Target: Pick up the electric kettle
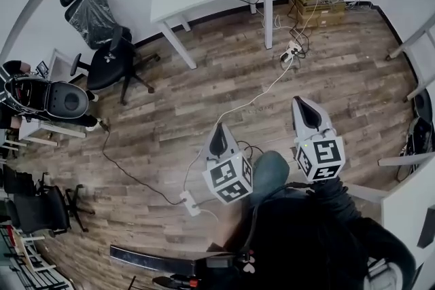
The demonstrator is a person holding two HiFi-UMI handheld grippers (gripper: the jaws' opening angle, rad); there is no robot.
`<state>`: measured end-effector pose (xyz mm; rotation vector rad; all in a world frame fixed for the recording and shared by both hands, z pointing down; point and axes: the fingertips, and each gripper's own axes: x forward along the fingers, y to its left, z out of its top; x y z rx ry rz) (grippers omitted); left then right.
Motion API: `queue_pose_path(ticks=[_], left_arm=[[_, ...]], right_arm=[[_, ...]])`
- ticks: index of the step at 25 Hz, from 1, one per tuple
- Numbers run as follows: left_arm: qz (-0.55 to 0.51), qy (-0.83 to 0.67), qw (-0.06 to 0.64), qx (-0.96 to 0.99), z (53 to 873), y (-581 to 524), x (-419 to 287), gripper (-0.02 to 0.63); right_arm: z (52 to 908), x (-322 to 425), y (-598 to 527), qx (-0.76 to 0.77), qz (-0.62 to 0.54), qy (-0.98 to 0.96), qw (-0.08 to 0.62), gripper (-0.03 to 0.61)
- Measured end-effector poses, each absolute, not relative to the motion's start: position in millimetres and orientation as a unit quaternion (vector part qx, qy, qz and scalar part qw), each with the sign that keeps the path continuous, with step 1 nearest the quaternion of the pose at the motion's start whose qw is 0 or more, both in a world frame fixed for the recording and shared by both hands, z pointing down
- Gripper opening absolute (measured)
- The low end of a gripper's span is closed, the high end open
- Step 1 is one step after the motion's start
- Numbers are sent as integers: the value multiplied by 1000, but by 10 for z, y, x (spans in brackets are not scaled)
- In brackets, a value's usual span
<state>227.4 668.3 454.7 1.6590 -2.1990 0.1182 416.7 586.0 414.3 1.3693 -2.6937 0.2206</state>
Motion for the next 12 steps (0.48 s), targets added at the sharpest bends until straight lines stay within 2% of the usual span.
queue_pose_path(ticks=[12], left_arm=[[36,-790,182,585,4504,6107,1954,0]], right_arm=[[4123,3793,5319,439,65,-895,50,2]])
